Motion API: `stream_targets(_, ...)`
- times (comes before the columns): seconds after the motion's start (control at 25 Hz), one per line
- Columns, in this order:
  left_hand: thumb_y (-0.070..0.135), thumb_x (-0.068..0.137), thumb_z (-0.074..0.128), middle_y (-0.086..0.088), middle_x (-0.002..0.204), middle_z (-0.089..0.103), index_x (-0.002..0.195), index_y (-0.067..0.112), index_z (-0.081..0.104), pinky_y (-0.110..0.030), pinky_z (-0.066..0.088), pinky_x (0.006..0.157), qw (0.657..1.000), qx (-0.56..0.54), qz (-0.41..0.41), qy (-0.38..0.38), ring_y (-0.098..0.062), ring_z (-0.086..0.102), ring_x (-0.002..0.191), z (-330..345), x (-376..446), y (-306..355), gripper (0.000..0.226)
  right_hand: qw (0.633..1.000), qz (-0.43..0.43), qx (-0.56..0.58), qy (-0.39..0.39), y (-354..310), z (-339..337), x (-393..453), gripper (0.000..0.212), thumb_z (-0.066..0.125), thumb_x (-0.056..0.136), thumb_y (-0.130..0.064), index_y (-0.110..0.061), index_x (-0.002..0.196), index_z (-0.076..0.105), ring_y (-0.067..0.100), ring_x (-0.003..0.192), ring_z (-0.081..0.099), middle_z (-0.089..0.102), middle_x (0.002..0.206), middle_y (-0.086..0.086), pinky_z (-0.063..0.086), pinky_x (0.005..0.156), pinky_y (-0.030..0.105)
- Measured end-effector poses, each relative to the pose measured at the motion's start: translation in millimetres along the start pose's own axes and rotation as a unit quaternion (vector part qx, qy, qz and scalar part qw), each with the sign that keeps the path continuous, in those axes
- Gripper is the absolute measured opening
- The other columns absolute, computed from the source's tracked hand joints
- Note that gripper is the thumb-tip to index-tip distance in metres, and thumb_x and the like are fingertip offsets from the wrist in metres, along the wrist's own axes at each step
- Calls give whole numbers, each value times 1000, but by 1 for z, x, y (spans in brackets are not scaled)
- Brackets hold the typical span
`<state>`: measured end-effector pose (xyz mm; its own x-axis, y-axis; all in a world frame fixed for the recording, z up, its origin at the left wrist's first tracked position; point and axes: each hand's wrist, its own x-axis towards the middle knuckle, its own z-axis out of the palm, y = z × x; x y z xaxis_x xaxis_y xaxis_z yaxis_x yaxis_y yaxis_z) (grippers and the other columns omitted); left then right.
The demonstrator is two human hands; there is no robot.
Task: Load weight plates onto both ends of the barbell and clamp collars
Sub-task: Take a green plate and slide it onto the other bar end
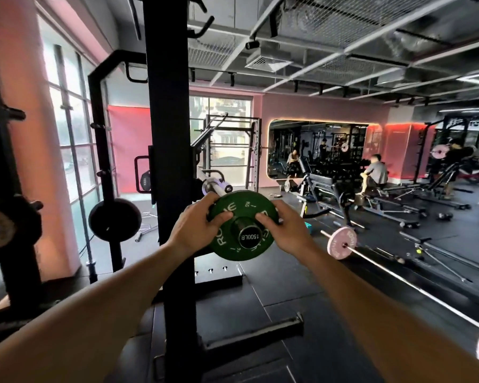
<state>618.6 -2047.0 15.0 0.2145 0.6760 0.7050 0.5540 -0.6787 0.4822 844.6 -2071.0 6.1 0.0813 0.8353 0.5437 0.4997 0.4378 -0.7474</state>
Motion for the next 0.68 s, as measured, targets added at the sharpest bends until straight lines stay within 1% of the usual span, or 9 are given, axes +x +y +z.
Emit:
stream_targets(0.08, 45, 89, 68, 15, 79, 69, 99, 45, 53, -24, 49, 60, 1000, 3, -10, -1, 1, 66, 69, 3, 12, -13, 18, 1000, -5, -17, -7, 8, 6, 18, 35, 70, 93, -36, -17, 122, 63, 22, 104, 65, 70, 113, 2, 54, 91, 39)
stream_targets(0.16, 44, 89, 68, 14, 81, 70, 104, 43, 54, -27, 52, 63, 1000, 5, -22, 2, -3, 68, 72, 6, 26, -29, 20, 999, -7, -30, -15, 15, 14, 37, 36, 69, 93, -37, -17, 122, 63, 22, 103, 63, 69, 111, 1, 53, 89, 37)
stream_targets(0.2, 44, 90, 68, 14, 81, 70, 105, 43, 54, -27, 52, 63, 1000, 8, -27, 4, -5, 68, 73, 9, 34, -38, 21, 999, -12, -39, -18, 19, 19, 49, 35, 69, 93, -38, -17, 121, 63, 20, 101, 62, 68, 109, -1, 51, 83, 32)
stream_targets(0.28, 45, 90, 67, 13, 84, 70, 108, 43, 53, -28, 51, 66, 999, 13, -39, 8, -8, 69, 76, 14, 50, -55, 23, 998, -19, -62, -23, 26, 29, 71, 36, 68, 93, -39, -18, 121, 63, 15, 95, 58, 64, 102, -6, 42, 70, 18)
stream_targets(0.36, 43, 90, 67, 11, 91, 71, 112, 44, 54, -33, 54, 73, 999, 14, -47, 13, -15, 70, 82, 20, 71, -78, 26, 996, -16, -83, -32, 36, 43, 98, 36, 68, 93, -41, -19, 121, 63, 12, 90, 56, 60, 93, -11, 34, 63, 12)
stream_targets(0.44, 43, 90, 67, 10, 97, 70, 116, 42, 57, -39, 55, 82, 998, 17, -50, 18, -20, 68, 91, 27, 95, -105, 28, 995, -15, -94, -36, 49, 57, 129, 36, 69, 92, -42, -19, 120, 64, 11, 86, 56, 58, 87, -14, 34, 62, 11)
stream_targets(0.52, 44, 89, 67, 7, 103, 70, 120, 36, 60, -43, 55, 87, 998, 18, -58, 21, -21, 67, 96, 33, 121, -134, 32, 993, -20, -103, -45, 63, 73, 162, 37, 69, 92, -42, -19, 120, 65, 11, 85, 58, 62, 93, -8, 37, 63, 12)
stream_targets(0.6, 44, 89, 67, 3, 107, 72, 122, 33, 61, -45, 55, 88, 997, 15, -71, 25, -22, 68, 98, 40, 145, -164, 35, 991, -24, -117, -54, 74, 87, 196, 37, 69, 91, -44, -19, 119, 65, 7, 81, 59, 63, 94, -6, 37, 63, 12)
stream_targets(0.68, 45, 89, 67, 4, 112, 71, 124, 34, 61, -44, 55, 91, 996, 6, -89, 28, -20, 67, 101, 48, 167, -192, 37, 988, -22, -134, -72, 83, 101, 229, 38, 70, 90, -45, -19, 118, 65, 1, 78, 58, 62, 93, -7, 37, 61, 13)
